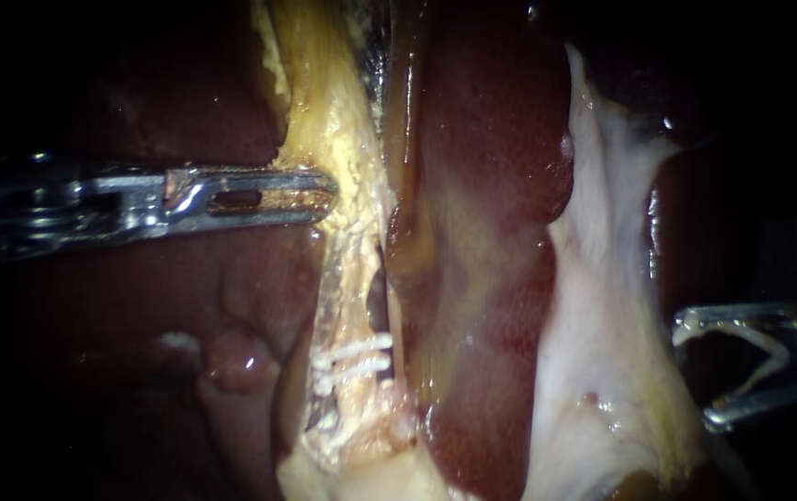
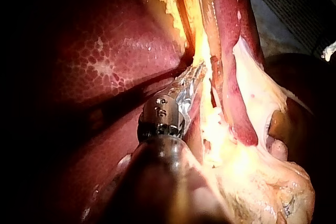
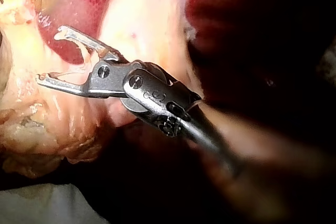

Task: Clipping third clip left tube

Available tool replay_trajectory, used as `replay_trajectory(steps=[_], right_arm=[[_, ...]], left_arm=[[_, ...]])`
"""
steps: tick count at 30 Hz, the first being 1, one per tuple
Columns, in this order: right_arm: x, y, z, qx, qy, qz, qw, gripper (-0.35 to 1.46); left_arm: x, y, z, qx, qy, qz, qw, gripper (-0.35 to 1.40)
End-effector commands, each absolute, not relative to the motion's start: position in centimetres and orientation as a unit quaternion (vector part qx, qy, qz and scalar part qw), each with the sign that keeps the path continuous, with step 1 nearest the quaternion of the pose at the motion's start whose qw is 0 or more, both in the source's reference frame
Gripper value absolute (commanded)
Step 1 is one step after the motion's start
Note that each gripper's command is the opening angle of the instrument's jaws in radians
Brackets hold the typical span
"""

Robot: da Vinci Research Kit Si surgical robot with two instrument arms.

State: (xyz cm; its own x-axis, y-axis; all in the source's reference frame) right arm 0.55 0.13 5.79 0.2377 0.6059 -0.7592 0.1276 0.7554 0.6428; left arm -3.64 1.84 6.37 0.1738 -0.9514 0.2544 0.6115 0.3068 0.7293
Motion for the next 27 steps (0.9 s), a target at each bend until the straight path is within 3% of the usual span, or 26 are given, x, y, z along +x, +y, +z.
replay_trajectory(steps=[1,7,21,27], right_arm=[[0.55,0.13,5.79,0.308,0.595,0.165,0.724,0.60],[0.57,0.14,5.79,0.308,0.595,0.166,0.724,0.60],[0.80,0.17,5.78,0.312,0.602,0.164,0.716,0.60],[1.31,0.34,5.73,0.387,0.612,0.211,0.657,0.56]], left_arm=[[-3.64,1.84,6.37,0.241,-0.353,-0.537,0.727,-0.35],[-3.59,1.85,6.35,0.242,-0.353,-0.536,0.727,-0.35],[-3.02,2.23,5.92,0.225,-0.360,-0.552,0.718,-0.35],[-2.98,2.19,5.85,0.223,-0.360,-0.553,0.718,-0.35]])
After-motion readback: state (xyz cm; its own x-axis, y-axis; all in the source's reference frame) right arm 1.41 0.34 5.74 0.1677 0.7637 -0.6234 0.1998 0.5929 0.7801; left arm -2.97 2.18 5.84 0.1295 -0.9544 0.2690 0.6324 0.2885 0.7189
